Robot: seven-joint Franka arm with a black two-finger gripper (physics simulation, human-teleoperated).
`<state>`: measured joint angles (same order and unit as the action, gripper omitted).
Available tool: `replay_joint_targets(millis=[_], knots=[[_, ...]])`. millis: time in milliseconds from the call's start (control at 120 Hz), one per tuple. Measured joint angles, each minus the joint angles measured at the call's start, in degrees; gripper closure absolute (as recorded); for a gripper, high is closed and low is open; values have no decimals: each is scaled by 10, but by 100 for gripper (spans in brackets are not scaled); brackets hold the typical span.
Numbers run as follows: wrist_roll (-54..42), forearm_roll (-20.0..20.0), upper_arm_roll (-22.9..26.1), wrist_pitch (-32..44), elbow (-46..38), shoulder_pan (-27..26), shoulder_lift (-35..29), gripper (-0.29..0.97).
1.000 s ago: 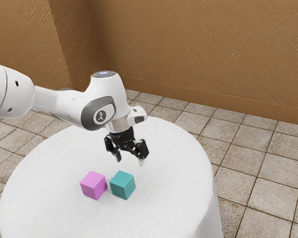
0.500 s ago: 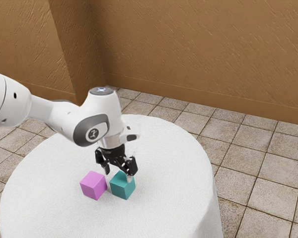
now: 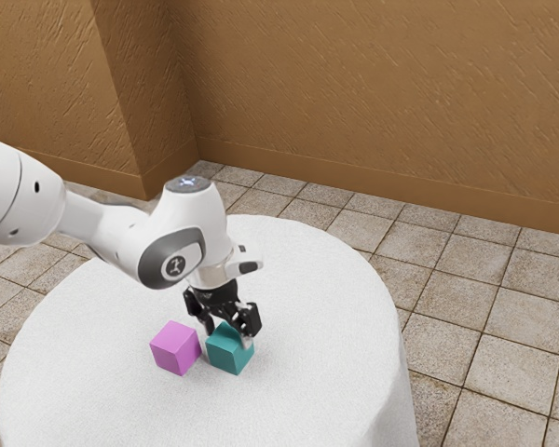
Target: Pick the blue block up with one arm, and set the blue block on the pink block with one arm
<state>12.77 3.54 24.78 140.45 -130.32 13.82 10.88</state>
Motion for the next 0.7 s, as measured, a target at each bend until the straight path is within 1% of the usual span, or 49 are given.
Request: replay_joint_targets(millis=[342,700], knots=[[-7,0,0,23,-10,0,13,15],[-13,2,0,29,-10,0,13,26]])
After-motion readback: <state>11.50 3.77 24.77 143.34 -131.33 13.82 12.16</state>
